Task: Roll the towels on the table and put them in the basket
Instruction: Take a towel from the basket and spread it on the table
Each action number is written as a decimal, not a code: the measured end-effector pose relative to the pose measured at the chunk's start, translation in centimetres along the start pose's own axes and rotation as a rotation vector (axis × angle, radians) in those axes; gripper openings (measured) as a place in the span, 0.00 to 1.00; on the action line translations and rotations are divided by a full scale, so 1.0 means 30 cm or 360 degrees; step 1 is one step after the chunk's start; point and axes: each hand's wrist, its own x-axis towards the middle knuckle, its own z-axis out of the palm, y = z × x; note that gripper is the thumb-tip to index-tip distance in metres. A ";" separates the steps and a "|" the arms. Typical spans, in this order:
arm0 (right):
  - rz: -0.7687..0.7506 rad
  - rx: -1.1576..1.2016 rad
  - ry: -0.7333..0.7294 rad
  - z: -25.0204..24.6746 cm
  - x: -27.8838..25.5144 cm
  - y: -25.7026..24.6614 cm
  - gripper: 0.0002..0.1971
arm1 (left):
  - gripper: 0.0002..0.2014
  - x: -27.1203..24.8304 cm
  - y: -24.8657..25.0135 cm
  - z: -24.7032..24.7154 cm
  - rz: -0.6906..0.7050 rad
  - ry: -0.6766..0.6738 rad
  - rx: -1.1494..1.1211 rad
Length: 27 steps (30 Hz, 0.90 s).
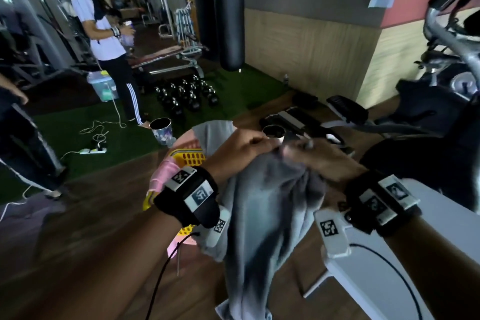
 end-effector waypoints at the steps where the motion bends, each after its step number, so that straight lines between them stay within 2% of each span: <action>1: 0.0017 -0.0053 -0.0033 -0.013 -0.006 0.007 0.09 | 0.19 0.029 0.012 0.030 0.0018 -0.0051 0.0020; 3: -0.0048 -0.0035 0.0097 -0.103 -0.016 0.017 0.08 | 0.17 0.071 0.031 0.077 -0.0004 -0.0095 0.0022; 5: -0.0116 0.0124 0.0264 -0.243 -0.032 0.014 0.13 | 0.14 0.101 0.034 0.106 -0.0069 -0.0081 -0.0037; 7: -0.0077 0.0218 0.0358 -0.332 -0.055 0.012 0.18 | 0.13 0.137 0.045 0.136 -0.0075 -0.0051 -0.0041; 8: -0.0057 0.0198 0.0337 -0.348 -0.057 0.027 0.16 | 0.16 0.163 0.049 0.156 -0.0041 -0.0054 -0.0032; 10: 0.0032 0.0052 0.0148 -0.318 -0.061 0.048 0.12 | 0.23 0.217 0.063 0.208 0.0033 -0.0102 0.0010; 12: 0.0122 0.0002 0.0083 -0.301 -0.057 0.053 0.15 | 0.30 0.264 0.071 0.246 0.0077 -0.0147 0.0090; 16: -0.0018 0.0072 0.0413 -0.477 -0.032 0.034 0.22 | 0.31 0.324 0.028 0.221 0.0036 -0.0136 0.0080; 18: -0.0028 0.0113 0.0487 -0.558 -0.002 0.042 0.24 | 0.30 0.360 0.002 0.191 -0.0006 -0.0114 0.0070; 21: -0.0056 0.0111 0.0536 -0.588 0.093 0.048 0.18 | 0.25 0.460 -0.019 0.162 0.0003 -0.0094 0.0084; 23: -0.0088 0.0090 0.0546 -0.577 0.201 0.030 0.14 | 0.16 0.557 -0.020 0.143 0.0038 -0.0056 0.0094; 27: -0.0123 -0.0074 0.0585 -0.610 0.496 -0.041 0.09 | 0.21 0.780 -0.011 0.079 0.0080 0.0150 0.0167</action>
